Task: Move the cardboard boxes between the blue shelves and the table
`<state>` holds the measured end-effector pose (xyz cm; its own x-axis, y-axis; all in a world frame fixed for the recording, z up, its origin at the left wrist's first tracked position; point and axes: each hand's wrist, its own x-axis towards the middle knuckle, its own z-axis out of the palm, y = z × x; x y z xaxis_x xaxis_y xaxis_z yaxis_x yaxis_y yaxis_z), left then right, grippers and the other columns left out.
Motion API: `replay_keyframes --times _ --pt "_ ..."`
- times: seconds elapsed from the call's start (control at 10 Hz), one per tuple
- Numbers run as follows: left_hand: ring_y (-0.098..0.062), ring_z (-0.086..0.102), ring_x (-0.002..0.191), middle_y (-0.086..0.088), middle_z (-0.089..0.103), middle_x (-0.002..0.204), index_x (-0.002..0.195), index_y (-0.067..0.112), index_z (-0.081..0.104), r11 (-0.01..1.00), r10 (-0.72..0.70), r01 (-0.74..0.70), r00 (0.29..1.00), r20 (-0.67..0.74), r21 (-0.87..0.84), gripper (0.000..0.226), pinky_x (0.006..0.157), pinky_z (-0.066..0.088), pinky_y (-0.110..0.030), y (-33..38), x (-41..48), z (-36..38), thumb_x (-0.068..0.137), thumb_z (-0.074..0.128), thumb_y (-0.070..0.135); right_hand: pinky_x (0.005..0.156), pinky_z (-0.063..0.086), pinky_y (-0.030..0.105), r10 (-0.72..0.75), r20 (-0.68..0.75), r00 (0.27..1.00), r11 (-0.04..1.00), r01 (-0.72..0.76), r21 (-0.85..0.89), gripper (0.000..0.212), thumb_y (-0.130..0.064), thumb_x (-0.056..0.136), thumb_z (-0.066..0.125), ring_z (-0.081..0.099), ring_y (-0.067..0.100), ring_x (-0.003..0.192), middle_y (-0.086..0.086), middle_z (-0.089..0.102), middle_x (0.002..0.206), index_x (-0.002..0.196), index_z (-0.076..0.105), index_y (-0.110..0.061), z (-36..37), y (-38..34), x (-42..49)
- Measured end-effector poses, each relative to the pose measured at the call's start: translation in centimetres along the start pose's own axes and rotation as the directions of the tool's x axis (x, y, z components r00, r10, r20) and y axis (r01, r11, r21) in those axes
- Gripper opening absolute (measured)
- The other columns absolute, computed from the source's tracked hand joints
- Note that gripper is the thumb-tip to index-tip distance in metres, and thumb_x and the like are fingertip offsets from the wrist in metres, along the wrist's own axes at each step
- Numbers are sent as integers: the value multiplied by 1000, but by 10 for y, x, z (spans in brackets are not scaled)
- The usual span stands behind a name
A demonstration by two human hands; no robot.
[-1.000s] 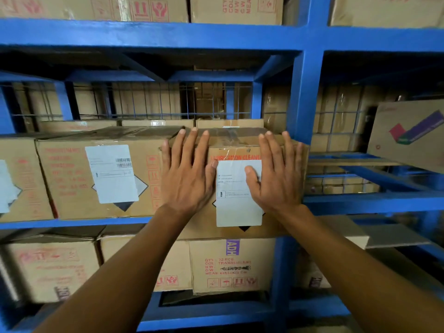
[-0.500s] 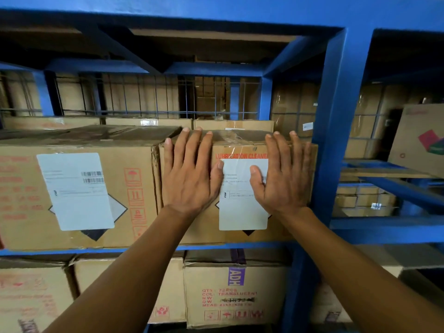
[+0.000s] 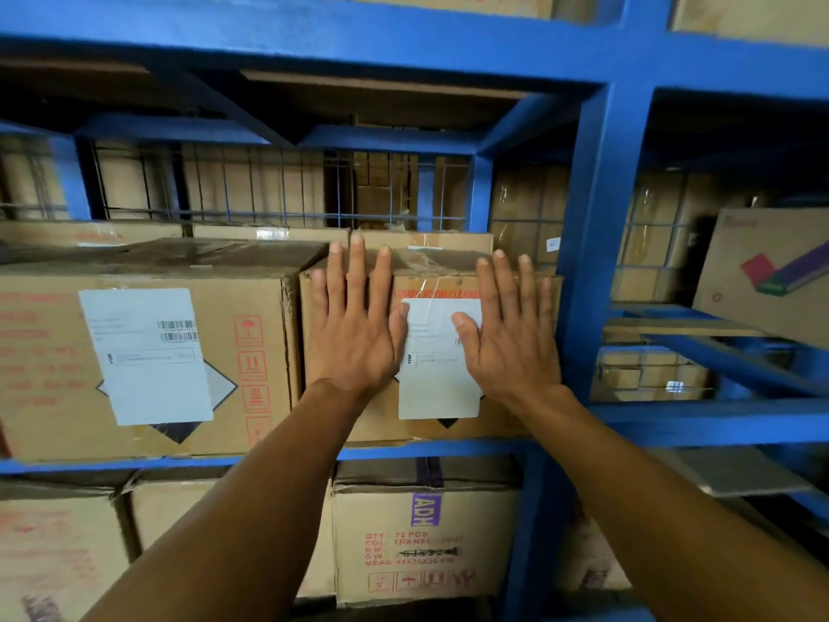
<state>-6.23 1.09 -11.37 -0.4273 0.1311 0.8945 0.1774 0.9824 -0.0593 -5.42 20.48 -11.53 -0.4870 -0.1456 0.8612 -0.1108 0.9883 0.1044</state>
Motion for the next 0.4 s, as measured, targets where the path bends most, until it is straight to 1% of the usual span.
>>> replay_keyframes --times 0.1,0.2,0.3,0.4 --pt "-36 -18 145 -20 -15 158 154 11 -5 999 -48 49 996 75 0 67 118 -5 -50 3 -8 -7 101 19 44 119 -6 53 10 185 983 1000 -14 25 79 -55 98 26 -21 27 147 5 -22 161 153 -17 -18 -19 1 -6" --pt "-41 -26 141 -23 -27 154 151 8 -16 1000 14 -14 981 193 0 72 117 -8 -51 -1 -22 -19 101 19 46 118 -3 58 4 408 913 997 -35 68 98 -54 94 45 -32 25 143 0 -38 153 146 -32 -24 -40 0 -13" --pt "-37 -29 140 -17 -34 152 148 14 -25 987 110 -68 946 305 -144 74 116 -6 -51 -12 -62 -34 100 20 46 115 0 65 3 525 851 965 -139 221 94 -44 93 54 -22 25 146 -6 -30 158 153 -17 -29 -75 -4 -23" --pt "-26 -22 145 4 -45 148 142 33 -37 938 124 79 833 540 -337 73 119 6 -50 -28 -162 -55 100 21 48 111 35 49 71 379 923 815 -272 511 65 -33 94 60 22 18 145 -11 27 156 149 27 -35 -123 -8 -46"
